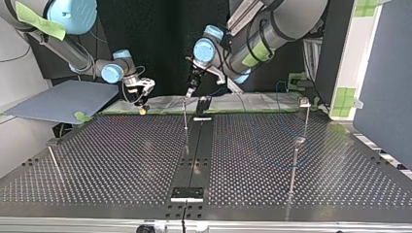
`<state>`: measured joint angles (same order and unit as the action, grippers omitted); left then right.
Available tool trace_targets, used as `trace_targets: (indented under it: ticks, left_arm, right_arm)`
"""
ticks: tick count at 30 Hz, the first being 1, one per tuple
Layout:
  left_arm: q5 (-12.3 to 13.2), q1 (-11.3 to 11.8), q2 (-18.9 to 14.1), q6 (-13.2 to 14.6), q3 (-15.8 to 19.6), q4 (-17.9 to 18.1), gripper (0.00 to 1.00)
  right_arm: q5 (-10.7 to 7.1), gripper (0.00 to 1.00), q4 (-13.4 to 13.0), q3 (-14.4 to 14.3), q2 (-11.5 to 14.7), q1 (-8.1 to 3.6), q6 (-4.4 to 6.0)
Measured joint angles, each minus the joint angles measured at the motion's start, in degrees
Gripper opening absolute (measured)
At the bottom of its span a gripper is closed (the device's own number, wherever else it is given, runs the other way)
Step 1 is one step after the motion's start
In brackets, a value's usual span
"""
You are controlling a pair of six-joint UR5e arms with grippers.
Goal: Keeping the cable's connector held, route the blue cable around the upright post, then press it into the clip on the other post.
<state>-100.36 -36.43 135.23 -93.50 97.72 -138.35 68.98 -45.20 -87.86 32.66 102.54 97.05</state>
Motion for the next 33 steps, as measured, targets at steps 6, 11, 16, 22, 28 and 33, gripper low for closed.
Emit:
trace_targets:
  ticks: [6, 11, 16, 22, 28, 33]
  left_arm:
    - [-1.22, -0.24, -2.81, -2.0, 2.8, 2.23, 1.0]
    - [-2.38, -0.47, -5.23, -4.35, 5.22, 4.58, 1.0]
    - [-4.0, -0.73, -7.55, -6.6, 7.54, 6.91, 1.0]
    - [-4.77, -0.79, -10.17, -9.07, 10.15, 9.53, 1.0]
    - [-4.87, -0.63, -13.05, -11.93, 13.04, 11.07, 1.0]
    - [-4.75, -0.53, -15.48, -14.37, 15.46, 11.82, 1.0]
  right_arm:
    - [-0.34, 0.0, 0.05, 0.0, -0.02, -0.14, -0.01]
    - [-0.41, 0.0, 0.1, 0.0, -0.02, -0.18, -0.07]
    - [-0.42, 0.0, 0.1, 0.0, -0.02, -0.29, 0.11]
    - [-0.4, 0.0, 0.1, 0.02, -0.02, -0.36, 0.18]
    - [-0.37, 0.0, 0.11, 0.11, -0.01, 0.07, 0.06]
    - [-0.36, 0.0, 0.4, 0.19, -0.01, 0.43, -0.36]
